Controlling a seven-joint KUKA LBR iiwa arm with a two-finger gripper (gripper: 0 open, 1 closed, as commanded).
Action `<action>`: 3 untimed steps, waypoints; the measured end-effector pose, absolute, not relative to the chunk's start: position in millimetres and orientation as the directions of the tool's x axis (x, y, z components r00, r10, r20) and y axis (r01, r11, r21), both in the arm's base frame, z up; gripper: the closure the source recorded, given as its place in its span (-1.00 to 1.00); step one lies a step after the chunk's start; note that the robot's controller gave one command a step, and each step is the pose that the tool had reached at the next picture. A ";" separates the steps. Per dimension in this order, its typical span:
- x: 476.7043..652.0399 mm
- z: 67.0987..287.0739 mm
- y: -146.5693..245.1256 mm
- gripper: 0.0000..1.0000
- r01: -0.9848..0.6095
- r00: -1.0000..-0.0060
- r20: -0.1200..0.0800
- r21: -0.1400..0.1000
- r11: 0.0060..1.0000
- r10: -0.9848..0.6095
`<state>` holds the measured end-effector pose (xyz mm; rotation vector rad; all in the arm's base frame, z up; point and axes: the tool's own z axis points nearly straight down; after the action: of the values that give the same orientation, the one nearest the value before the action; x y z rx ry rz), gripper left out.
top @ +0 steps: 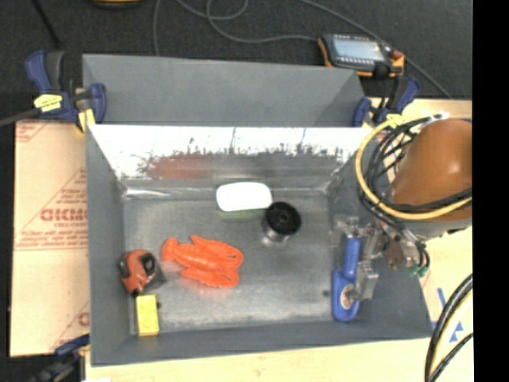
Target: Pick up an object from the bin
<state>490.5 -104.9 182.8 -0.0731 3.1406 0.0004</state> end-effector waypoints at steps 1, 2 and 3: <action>496.6 196.4 -140.3 -1.00 -0.051 -0.999 -0.007 -0.006 0.999 -0.051; 501.2 139.7 -141.0 -1.00 -0.200 -0.980 -0.009 -0.005 0.980 -0.200; 521.0 74.9 -137.6 -1.00 -0.303 -0.953 -0.005 -0.004 0.953 -0.303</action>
Offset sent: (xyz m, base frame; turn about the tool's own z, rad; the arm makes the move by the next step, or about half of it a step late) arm 0.0114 -0.0450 -0.1128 -0.3359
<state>521.0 -137.6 74.9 -0.4816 3.0987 -0.0050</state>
